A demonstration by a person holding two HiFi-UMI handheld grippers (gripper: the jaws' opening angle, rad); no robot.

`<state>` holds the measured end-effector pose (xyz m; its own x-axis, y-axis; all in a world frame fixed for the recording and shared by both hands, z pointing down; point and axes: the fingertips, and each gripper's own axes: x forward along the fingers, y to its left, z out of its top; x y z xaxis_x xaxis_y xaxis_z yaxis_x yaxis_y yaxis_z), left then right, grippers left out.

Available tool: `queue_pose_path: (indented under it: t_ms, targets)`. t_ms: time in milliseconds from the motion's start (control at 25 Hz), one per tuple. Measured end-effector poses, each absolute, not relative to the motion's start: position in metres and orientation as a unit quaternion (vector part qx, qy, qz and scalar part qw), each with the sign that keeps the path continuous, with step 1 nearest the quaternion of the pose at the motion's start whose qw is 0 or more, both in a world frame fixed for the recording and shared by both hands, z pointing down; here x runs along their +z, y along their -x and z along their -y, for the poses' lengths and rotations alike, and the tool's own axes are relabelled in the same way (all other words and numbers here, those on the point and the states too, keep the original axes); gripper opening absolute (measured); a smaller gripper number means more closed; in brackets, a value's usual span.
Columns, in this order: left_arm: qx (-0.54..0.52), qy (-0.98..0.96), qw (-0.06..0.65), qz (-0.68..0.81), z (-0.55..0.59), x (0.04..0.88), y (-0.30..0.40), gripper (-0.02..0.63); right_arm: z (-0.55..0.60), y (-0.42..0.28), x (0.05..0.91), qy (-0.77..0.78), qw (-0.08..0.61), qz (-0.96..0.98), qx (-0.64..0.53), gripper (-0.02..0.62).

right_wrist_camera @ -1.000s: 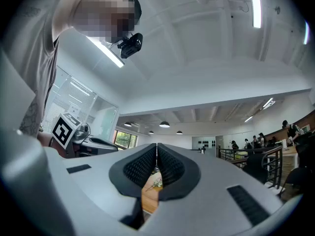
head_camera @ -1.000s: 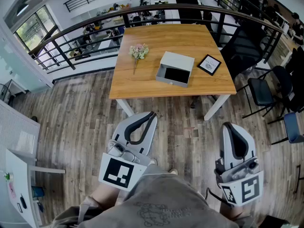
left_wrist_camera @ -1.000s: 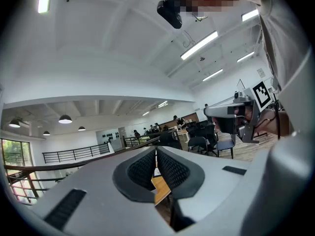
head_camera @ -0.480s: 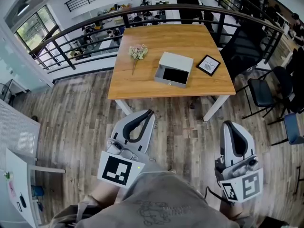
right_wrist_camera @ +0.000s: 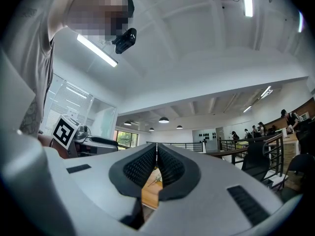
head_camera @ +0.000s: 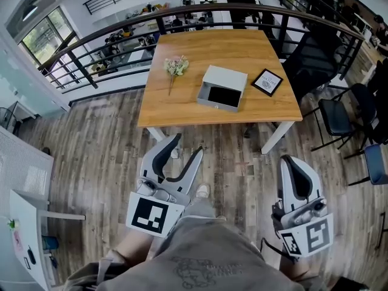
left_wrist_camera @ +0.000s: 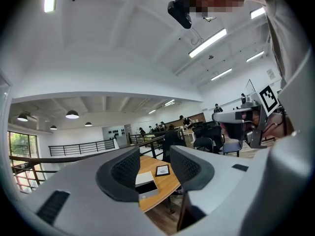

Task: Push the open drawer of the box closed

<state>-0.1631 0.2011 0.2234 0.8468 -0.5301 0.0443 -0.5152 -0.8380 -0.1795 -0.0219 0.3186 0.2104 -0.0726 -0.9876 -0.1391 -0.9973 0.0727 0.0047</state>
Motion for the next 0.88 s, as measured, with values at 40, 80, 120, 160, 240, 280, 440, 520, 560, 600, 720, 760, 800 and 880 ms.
queue_pose_path:
  t_ms: [40, 80, 120, 160, 240, 280, 440, 520, 560, 600, 720, 760, 800, 880]
  targets:
    - [-0.048, 0.957, 0.081, -0.273, -0.199, 0.225, 0.161, 0.196, -0.316, 0.019, 0.213, 0.679, 0.049, -0.731, 0.046, 0.034]
    - [-0.05, 0.957, 0.081, -0.273, -0.197, 0.226, 0.158, 0.196, -0.312, 0.017, 0.215, 0.679, 0.048, -0.731, 0.043, 0.034]
    - [-0.054, 0.957, 0.082, -0.271, -0.194, 0.229, 0.156, 0.197, -0.308, 0.014, 0.218, 0.679, 0.047, -0.731, 0.04, 0.034]
    - [-0.06, 0.958, 0.084, -0.269, -0.191, 0.233, 0.153, 0.196, -0.304, 0.012, 0.22, 0.68, 0.047, -0.731, 0.037, 0.034]
    - [-0.076, 0.959, 0.082, -0.261, -0.181, 0.246, 0.146, 0.198, -0.295, 0.007, 0.226, 0.683, 0.042, -0.729, 0.034, 0.035]
    - [-0.082, 0.959, 0.08, -0.258, -0.175, 0.252, 0.143, 0.199, -0.289, 0.005, 0.23, 0.685, 0.037, -0.727, 0.033, 0.034]
    - [-0.105, 0.959, 0.085, -0.249, -0.143, 0.274, 0.131, 0.199, -0.257, -0.003, 0.245, 0.689, 0.016, -0.724, 0.023, 0.034]
    - [-0.114, 0.96, 0.079, -0.244, -0.127, 0.284, 0.122, 0.199, -0.242, -0.009, 0.252, 0.69, 0.008, -0.724, 0.015, 0.034]
    - [-0.119, 0.96, 0.076, -0.24, -0.12, 0.29, 0.116, 0.199, -0.234, -0.012, 0.256, 0.69, 0.005, -0.723, 0.01, 0.034]
    - [-0.124, 0.961, 0.072, -0.236, -0.112, 0.296, 0.11, 0.199, -0.226, -0.016, 0.261, 0.691, 0.001, -0.723, 0.006, 0.034]
    - [-0.142, 0.963, 0.054, -0.224, -0.086, 0.316, 0.093, 0.199, -0.199, -0.027, 0.272, 0.693, -0.012, -0.72, -0.009, 0.035]
    - [-0.149, 0.963, 0.047, -0.221, -0.077, 0.323, 0.088, 0.199, -0.188, -0.031, 0.275, 0.695, -0.016, -0.719, -0.015, 0.035]
    - [-0.158, 0.962, 0.041, -0.218, -0.067, 0.331, 0.084, 0.199, -0.177, -0.034, 0.278, 0.696, -0.02, -0.717, -0.021, 0.035]
    - [-0.184, 0.959, 0.028, -0.214, -0.049, 0.352, 0.076, 0.199, -0.158, -0.041, 0.284, 0.697, -0.028, -0.715, -0.033, 0.035]
